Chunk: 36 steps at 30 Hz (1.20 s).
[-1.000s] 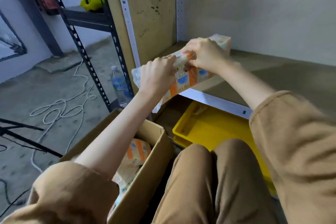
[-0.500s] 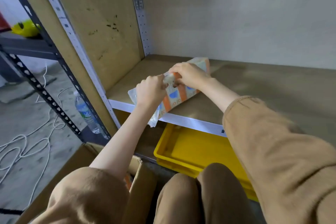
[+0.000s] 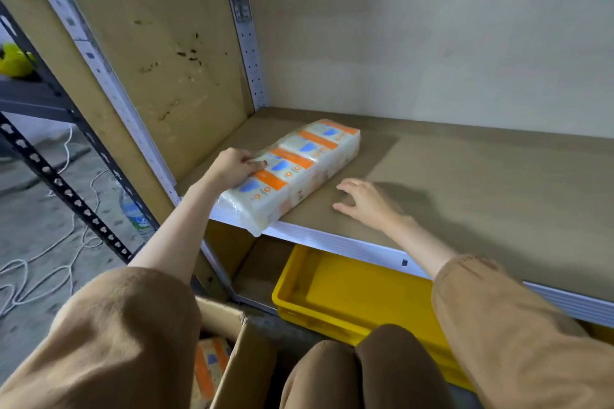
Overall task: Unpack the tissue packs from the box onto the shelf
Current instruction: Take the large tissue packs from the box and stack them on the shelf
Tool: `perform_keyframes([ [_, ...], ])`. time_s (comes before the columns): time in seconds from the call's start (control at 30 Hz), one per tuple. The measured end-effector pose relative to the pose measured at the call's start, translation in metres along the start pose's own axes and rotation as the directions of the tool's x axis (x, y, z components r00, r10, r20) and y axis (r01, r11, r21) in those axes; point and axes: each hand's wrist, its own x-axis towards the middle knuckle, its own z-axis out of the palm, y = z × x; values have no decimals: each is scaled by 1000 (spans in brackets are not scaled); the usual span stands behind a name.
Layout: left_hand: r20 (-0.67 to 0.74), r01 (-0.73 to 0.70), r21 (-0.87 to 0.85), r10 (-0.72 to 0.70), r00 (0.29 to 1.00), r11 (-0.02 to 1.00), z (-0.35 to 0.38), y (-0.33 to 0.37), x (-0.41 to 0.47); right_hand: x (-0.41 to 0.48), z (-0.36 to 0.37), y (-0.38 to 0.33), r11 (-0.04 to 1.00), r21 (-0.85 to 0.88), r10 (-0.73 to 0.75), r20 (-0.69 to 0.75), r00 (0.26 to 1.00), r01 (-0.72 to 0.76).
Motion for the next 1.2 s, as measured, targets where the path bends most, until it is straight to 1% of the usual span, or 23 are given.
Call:
perform_keyframes([
  [0.07,-53,-4,41,6,999,999,4,1,-5,2,8,-1,999,20,42,49,998,-43],
  [0.17,-151,-97,150,120,981,984,13,9,-26,6,16,-5,996,51,69,59,996,-72],
  [0.2,-146,-121,207,153,977,971,17,12,-36,6,17,-6,996,57,70,57,996,-74],
  [0.23,-111,-139,284,177,978,949,23,14,-45,8,17,-8,995,61,70,57,996,-74],
  [0.3,-15,-176,461,206,979,870,39,11,-56,12,17,-11,996,59,65,58,996,-69],
  [0.33,2,-184,524,215,977,832,45,7,-55,14,17,-13,996,56,63,57,996,-66],
  [0.37,-11,-172,556,214,977,813,49,3,-52,17,18,-14,996,55,65,54,996,-68],
  [0.53,-153,-80,532,189,970,843,58,-3,-26,31,20,-20,996,33,77,42,996,-78],
  [0.77,-294,87,571,105,950,816,62,-7,44,63,24,-27,996,65,59,33,998,-61],
  [0.9,-350,183,552,27,936,813,57,-8,88,76,27,-28,997,60,40,14,999,-41],
  [1.0,-370,205,551,17,929,809,54,-11,118,79,30,-25,998,54,26,2,1000,-26],
  [1.2,-380,167,554,69,922,815,47,-22,159,81,30,-23,1000,31,-2,18,1000,1],
])
